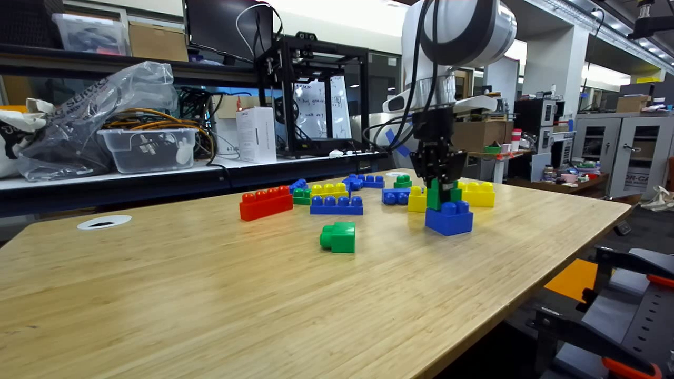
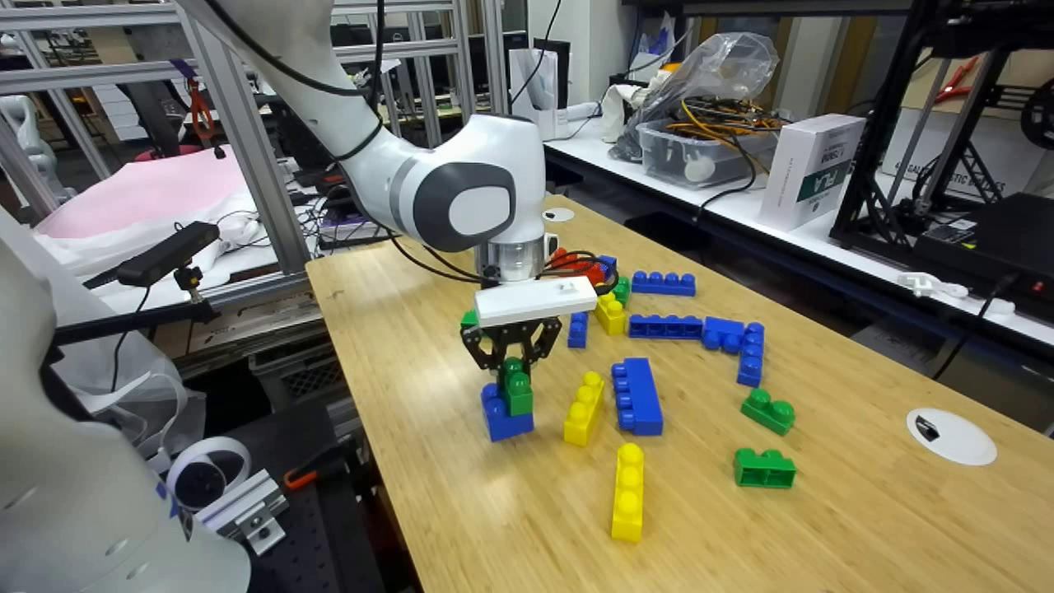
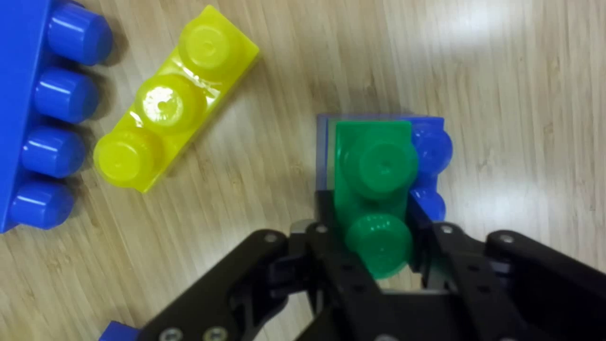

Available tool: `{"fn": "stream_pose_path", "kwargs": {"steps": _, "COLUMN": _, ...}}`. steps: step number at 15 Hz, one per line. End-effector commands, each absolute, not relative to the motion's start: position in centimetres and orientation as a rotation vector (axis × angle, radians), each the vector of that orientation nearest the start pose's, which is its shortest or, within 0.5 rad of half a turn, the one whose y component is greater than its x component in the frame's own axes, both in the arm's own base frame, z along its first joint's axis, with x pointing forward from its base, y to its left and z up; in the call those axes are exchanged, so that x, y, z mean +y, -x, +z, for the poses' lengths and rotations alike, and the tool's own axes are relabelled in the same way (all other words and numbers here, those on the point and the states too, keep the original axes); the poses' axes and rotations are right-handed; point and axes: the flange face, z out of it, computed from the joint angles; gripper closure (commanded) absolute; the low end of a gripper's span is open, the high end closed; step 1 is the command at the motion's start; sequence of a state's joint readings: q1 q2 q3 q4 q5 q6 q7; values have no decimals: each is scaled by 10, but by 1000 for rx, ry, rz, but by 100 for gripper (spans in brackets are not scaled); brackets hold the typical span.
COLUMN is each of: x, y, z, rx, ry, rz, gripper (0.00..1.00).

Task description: Move the blue square building block forward, place a green building block on top of the blue square block

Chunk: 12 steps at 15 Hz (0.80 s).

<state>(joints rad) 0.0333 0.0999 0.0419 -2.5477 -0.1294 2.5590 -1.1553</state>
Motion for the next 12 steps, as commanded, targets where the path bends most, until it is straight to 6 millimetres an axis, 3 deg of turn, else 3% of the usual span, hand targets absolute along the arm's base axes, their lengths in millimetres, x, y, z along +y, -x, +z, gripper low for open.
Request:
{"fn": "stream_pose_path", "kwargs": {"steps": 1, "x": 34, "y": -444, "z": 218, "rx": -1974, "ry": 2455, "rz": 126, "gripper": 90}}
{"fn": "stream_pose_path", "kwargs": {"steps": 5, "x": 36, "y": -442, "z": 222, "rx": -1977, "ry": 2465, "rz": 131, "gripper": 90}}
{"fn": "stream_pose_path", "kwargs": {"steps": 6, "x": 37, "y": -442, "z": 222, "rx": -1977, "ry": 2469, "rz": 134, "gripper": 51}}
{"fn": "stream_pose_path", "kwargs": {"steps": 7, "x": 37, "y": -441, "z": 224, "rx": -1988, "ry": 2472, "rz": 136, "gripper": 39}}
{"fn": "stream_pose_path", "kwargs": {"steps": 12, "x": 44, "y": -440, "z": 229, "rx": -2019, "ry": 2483, "rz": 153, "gripper": 5}}
